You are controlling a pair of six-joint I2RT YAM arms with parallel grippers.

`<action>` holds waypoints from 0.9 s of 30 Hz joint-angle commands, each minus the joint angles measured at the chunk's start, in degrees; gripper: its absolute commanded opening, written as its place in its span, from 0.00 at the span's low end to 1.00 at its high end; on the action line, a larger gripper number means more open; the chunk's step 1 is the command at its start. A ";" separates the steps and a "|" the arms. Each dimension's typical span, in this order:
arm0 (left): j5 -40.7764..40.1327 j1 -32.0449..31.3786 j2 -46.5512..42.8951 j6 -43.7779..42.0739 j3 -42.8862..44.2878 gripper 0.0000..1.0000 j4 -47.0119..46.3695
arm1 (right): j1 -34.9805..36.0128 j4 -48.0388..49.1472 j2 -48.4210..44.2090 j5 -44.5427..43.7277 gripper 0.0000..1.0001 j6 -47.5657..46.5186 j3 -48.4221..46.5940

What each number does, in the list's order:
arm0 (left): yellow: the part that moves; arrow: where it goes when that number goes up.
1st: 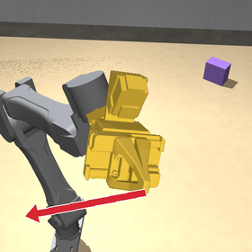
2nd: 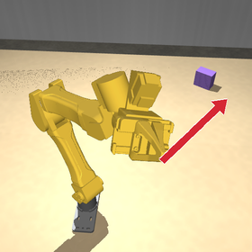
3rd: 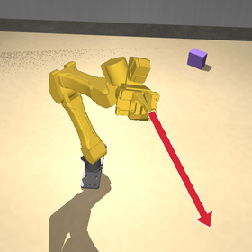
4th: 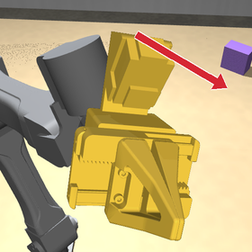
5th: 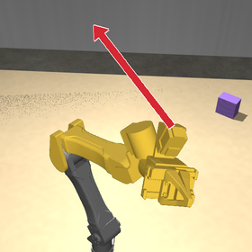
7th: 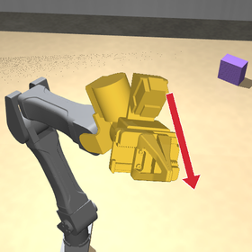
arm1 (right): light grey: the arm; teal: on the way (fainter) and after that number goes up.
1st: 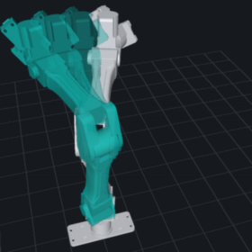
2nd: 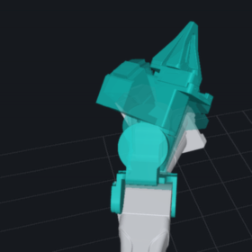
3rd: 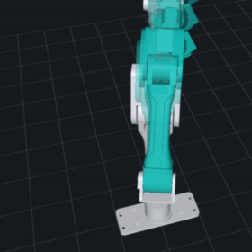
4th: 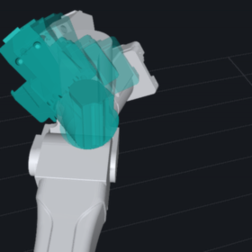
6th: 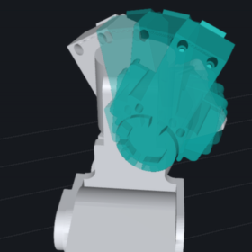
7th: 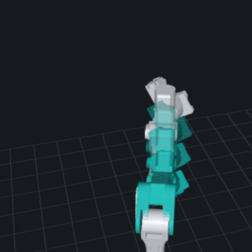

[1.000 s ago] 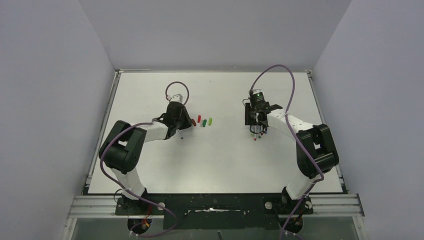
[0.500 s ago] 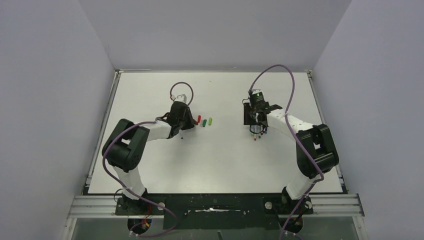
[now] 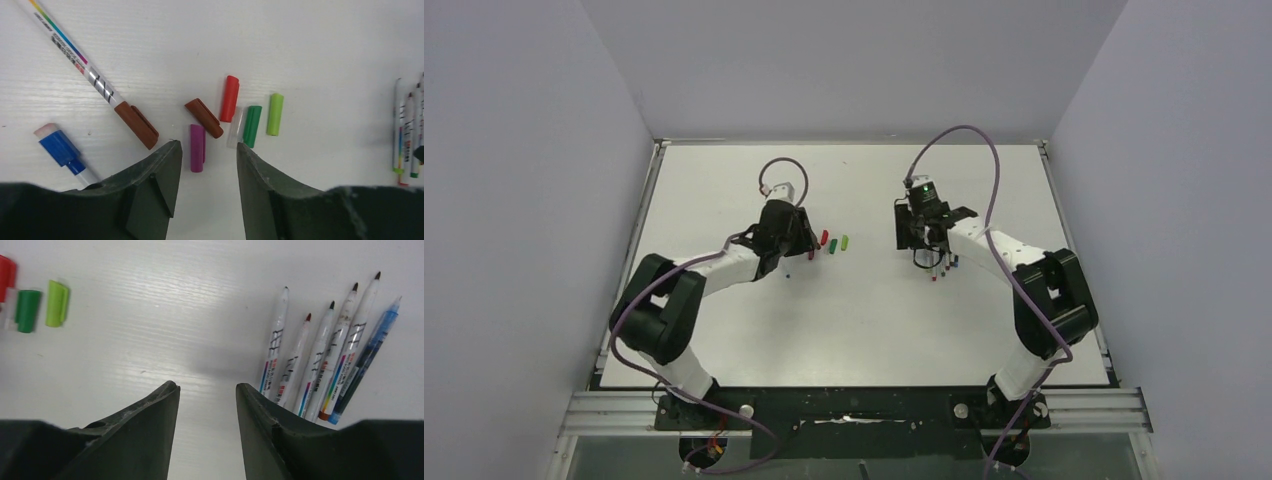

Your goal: Open the pen caps

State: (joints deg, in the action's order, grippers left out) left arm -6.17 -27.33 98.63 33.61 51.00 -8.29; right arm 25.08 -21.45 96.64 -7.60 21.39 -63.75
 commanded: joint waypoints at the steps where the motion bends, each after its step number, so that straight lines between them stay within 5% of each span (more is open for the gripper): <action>1: -3.57 -0.09 -10.68 -0.40 -2.00 0.47 -1.94 | 2.37 0.70 -0.28 1.35 0.47 0.05 -5.85; 11: -15.42 1.65 -24.77 4.94 -10.75 0.52 -3.69 | 9.94 4.34 10.03 8.70 0.48 -2.84 -17.92; 18: -24.45 1.24 -42.55 7.21 -21.05 0.52 -7.52 | 13.64 7.86 17.42 13.02 0.47 -5.00 -25.11; 27: -28.63 -2.71 -54.20 6.95 -24.51 0.51 -8.41 | 18.20 8.44 27.08 13.17 0.46 -8.95 -35.20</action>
State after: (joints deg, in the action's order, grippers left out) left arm -31.46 -28.75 47.18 40.10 27.14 -13.15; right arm 41.87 -15.77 121.40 5.08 15.16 -93.45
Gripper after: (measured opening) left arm 0.516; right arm 0.462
